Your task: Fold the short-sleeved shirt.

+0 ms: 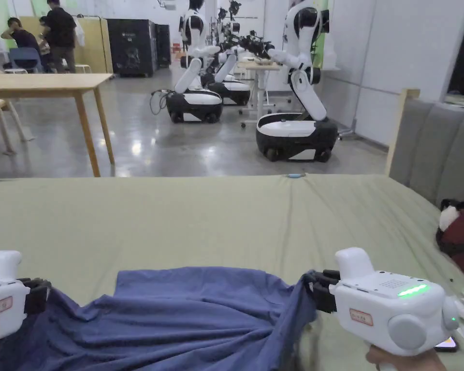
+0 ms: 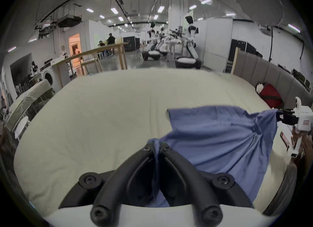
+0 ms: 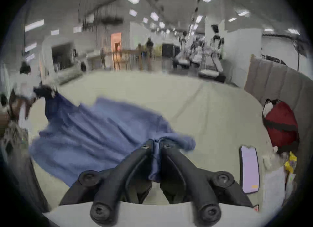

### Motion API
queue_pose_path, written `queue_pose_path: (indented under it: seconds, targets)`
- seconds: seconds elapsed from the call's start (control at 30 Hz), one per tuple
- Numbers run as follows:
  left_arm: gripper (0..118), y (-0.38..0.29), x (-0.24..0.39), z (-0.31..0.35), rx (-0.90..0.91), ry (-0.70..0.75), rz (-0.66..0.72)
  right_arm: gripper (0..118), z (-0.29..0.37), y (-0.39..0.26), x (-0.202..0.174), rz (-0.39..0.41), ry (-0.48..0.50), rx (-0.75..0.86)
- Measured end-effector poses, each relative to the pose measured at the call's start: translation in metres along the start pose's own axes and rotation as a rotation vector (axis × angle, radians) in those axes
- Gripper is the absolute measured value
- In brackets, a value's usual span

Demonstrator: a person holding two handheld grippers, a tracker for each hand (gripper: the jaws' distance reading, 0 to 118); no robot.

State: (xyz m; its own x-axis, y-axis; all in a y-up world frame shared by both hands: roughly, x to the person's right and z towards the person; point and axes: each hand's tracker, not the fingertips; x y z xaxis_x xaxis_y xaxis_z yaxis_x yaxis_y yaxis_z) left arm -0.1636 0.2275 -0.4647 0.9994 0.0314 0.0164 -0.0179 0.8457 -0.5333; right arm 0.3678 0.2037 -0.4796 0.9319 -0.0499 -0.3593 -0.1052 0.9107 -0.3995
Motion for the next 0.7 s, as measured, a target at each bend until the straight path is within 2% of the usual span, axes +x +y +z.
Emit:
queue_pose_path:
  seconds: [0.13,0.2,0.3,0.43,0.47,0.53,0.6,0.7]
  targets:
    - [2,0.068,0.001,0.030,0.170,-0.060,0.048,7,0.018,0.076,-0.016,-0.025,0.055,0.159]
    - [2,0.105,0.004,0.044,0.242,-0.068,0.044,8,0.024,0.119,-0.026,-0.010,0.070,0.222]
    - [2,0.166,0.007,0.063,0.320,-0.052,0.007,7,0.035,0.186,-0.042,0.062,0.006,0.340]
    - [2,0.252,0.006,0.076,0.411,-0.005,0.016,7,0.040,0.281,-0.052,0.108,-0.096,0.443]
    - [2,0.273,0.006,0.078,0.428,0.032,0.018,7,0.040,0.303,-0.057,0.113,-0.096,0.445]
    - [2,0.311,0.007,0.078,0.453,0.088,0.035,7,0.039,0.344,-0.060,0.112,-0.168,0.475]
    - [2,0.339,0.009,0.079,0.476,0.093,0.042,7,0.036,0.379,-0.059,0.095,-0.245,0.481]
    - [2,0.372,0.012,0.072,0.522,0.111,0.068,7,0.031,0.419,-0.057,0.079,-0.294,0.448]
